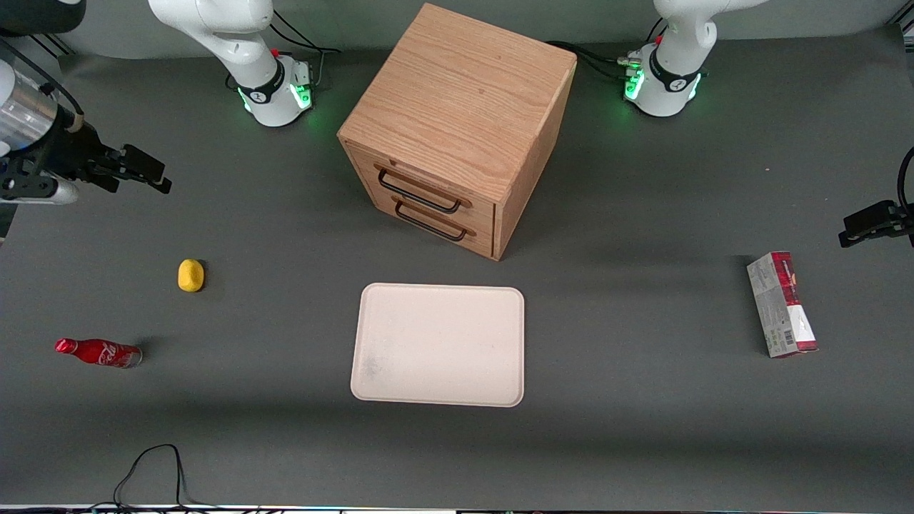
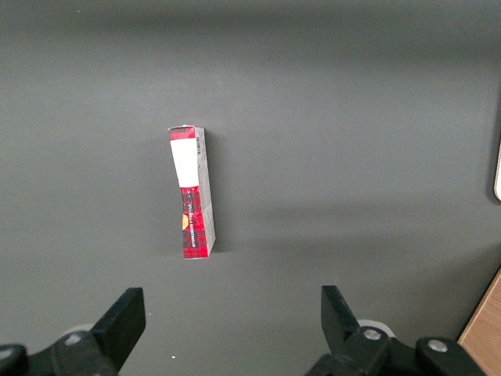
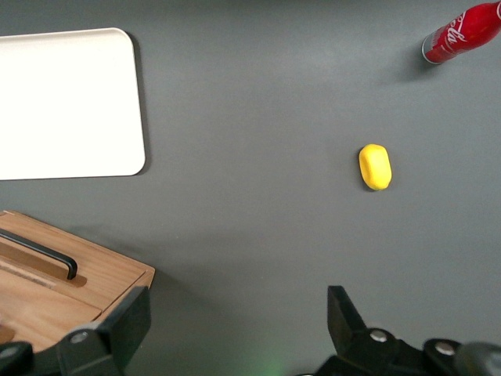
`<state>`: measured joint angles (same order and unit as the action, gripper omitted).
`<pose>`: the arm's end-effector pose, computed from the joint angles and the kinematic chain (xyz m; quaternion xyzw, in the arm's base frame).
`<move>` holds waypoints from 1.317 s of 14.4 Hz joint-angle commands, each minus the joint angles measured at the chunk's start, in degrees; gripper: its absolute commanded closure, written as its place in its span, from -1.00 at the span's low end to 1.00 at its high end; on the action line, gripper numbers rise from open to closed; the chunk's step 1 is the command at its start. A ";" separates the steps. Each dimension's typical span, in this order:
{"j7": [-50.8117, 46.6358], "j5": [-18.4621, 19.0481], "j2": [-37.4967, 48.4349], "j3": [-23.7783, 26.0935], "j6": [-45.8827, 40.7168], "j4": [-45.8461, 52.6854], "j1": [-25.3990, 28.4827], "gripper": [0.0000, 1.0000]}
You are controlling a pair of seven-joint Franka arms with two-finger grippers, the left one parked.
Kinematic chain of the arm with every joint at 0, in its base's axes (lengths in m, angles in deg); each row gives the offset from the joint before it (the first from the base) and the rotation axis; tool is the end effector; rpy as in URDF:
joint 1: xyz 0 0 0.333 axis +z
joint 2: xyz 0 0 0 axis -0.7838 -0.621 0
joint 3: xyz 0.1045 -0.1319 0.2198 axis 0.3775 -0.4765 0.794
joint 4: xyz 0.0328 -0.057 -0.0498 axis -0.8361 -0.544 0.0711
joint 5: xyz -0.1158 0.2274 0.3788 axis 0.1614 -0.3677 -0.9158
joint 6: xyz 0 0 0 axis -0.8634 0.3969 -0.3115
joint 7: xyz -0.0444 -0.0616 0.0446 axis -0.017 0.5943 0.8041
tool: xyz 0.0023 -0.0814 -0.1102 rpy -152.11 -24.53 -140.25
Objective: Place coke bottle on tray
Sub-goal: 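Move the right gripper toward the red Coca-Cola bottle lying on the table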
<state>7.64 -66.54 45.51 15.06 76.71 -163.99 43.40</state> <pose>0.5816 0.0167 0.5187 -0.9974 0.0597 0.0192 0.0364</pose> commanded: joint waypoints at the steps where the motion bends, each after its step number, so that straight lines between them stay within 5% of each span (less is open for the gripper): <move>1: 1.09 1.24 -8.14 0.18 -1.86 9.33 -2.95 -0.99; 8: 12.23 13.62 -29.77 0.09 -1.78 29.73 -8.40 -0.98; 19: 23.86 14.61 -48.49 0.00 16.57 33.79 -17.63 -0.98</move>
<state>29.48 -53.11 0.06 14.53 91.13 -133.02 26.61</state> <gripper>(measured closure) 0.009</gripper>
